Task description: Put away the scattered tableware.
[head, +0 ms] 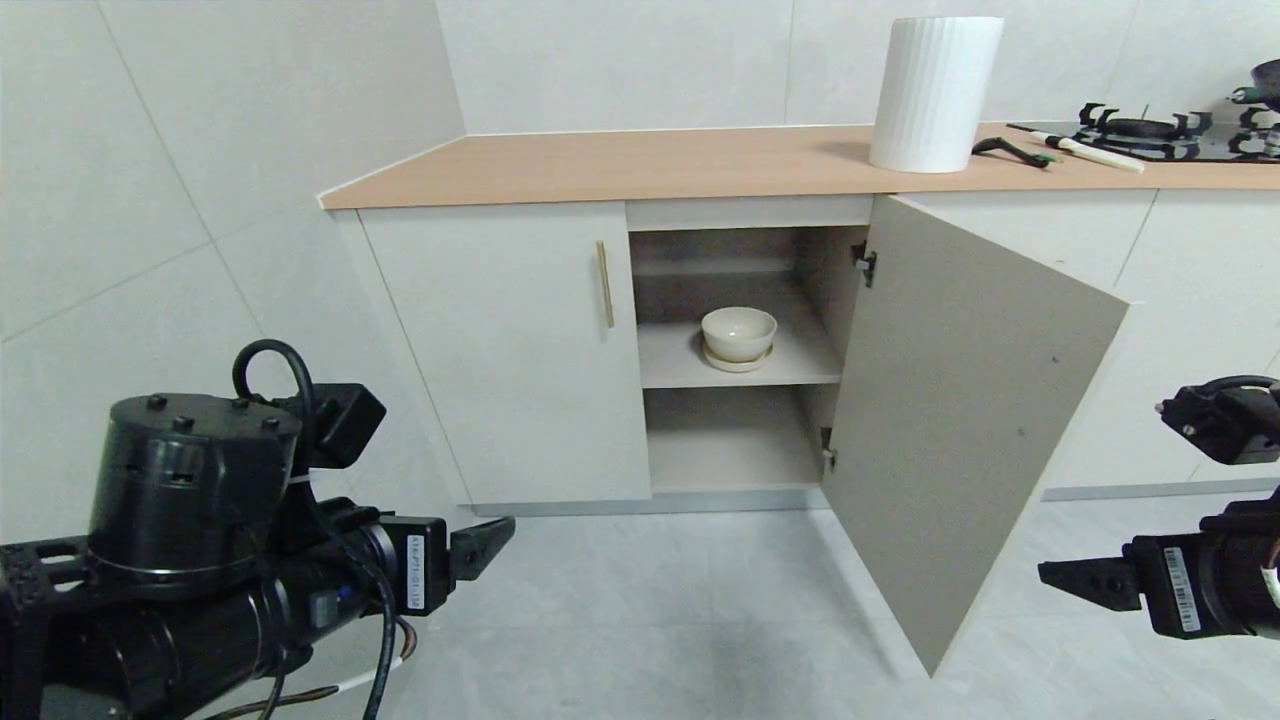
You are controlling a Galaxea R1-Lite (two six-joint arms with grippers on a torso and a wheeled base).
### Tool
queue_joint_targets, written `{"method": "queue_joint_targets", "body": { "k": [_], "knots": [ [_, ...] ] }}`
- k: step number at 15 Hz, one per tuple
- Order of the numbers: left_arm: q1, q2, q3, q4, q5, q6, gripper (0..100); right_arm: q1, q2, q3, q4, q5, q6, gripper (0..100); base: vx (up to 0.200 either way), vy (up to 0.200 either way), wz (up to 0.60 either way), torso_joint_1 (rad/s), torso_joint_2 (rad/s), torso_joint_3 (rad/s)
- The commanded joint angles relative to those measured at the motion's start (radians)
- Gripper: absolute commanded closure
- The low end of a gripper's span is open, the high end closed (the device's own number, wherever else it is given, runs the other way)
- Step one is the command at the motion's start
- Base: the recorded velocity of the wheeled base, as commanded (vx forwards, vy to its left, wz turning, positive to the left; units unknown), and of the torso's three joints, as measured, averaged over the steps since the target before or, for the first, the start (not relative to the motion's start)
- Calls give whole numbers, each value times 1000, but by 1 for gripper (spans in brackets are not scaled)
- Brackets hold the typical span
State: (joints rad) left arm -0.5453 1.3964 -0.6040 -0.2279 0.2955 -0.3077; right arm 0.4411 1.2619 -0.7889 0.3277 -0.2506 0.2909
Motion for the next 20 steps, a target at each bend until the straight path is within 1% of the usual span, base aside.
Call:
{"method": "queue_joint_targets", "body": {
  "k": [1,4,8,9,10,12,19,20],
  "knots": [
    [-1,4,0,-1,1,-1,0,-8,1,-1,1,1,1,0,0,0,0,0,0,0],
    [-1,6,0,1,10,-1,0,-8,2,-1,1,1,1,0,0,0,0,0,0,0],
    [5,32,-31,-1,17,-5,0,-8,1,-4,1,1,1,0,0,0,0,0,0,0],
    [5,44,-37,1,25,-4,0,-8,-1,-4,1,1,1,0,0,0,0,0,0,0],
    [15,78,-54,1,45,-4,0,-16,-9,-12,1,1,1,0,0,0,0,0,0,0],
    [21,101,-69,2,54,-2,0,-30,-10,-15,1,1,1,0,0,0,0,0,0,0],
    [22,122,-91,1,54,-2,0,-133,-4,-41,1,2,-1,0,0,-200,0,6,4,2],
    [22,124,-91,1,54,-2,0,-156,-1,-49,1,2,-2,0,0,0,0,0,0,0]
  ]
}}
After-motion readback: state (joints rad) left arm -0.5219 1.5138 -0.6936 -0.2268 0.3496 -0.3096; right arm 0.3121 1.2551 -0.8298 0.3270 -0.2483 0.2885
